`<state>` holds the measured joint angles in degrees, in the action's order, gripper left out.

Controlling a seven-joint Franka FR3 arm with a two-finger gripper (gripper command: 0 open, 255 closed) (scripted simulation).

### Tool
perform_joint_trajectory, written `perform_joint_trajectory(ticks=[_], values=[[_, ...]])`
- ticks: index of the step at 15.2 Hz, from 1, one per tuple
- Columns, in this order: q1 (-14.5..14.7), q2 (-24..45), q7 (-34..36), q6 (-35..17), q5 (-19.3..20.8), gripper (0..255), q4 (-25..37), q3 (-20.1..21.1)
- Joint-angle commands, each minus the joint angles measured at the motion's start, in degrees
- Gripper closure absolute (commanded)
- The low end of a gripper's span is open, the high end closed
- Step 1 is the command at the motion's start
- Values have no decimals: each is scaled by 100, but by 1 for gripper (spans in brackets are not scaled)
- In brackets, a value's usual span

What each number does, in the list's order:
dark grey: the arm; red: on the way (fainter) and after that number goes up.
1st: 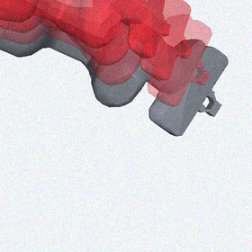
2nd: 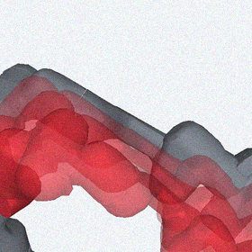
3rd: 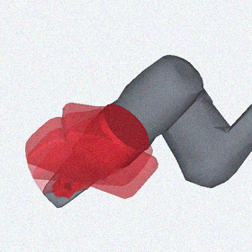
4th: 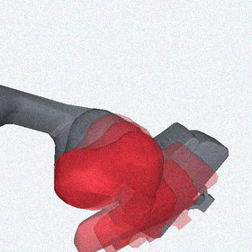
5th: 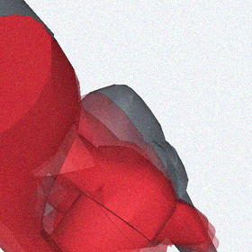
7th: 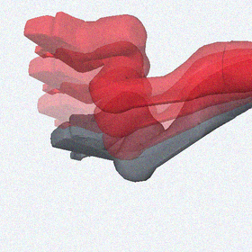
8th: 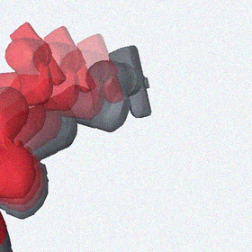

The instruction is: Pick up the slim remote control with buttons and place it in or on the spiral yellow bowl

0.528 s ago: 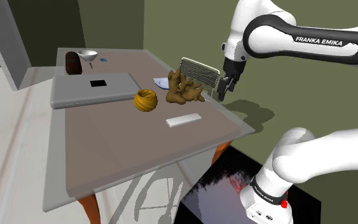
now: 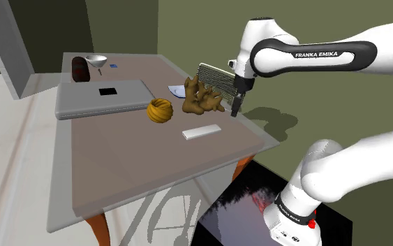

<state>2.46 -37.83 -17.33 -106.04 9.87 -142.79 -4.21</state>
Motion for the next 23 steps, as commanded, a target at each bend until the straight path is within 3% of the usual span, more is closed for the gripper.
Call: perform_joint_trajectory(ticks=[1, 8, 14, 23], values=[[134, 359, -589, -420, 48, 0, -9, -231], [661, 1801, -2622, -1711, -106, 0, 189, -914], [1091, 3107, -4460, -2519, -673, 0, 610, -1229], [1089, 3525, -4566, -3137, -812, 0, 395, -1249]])
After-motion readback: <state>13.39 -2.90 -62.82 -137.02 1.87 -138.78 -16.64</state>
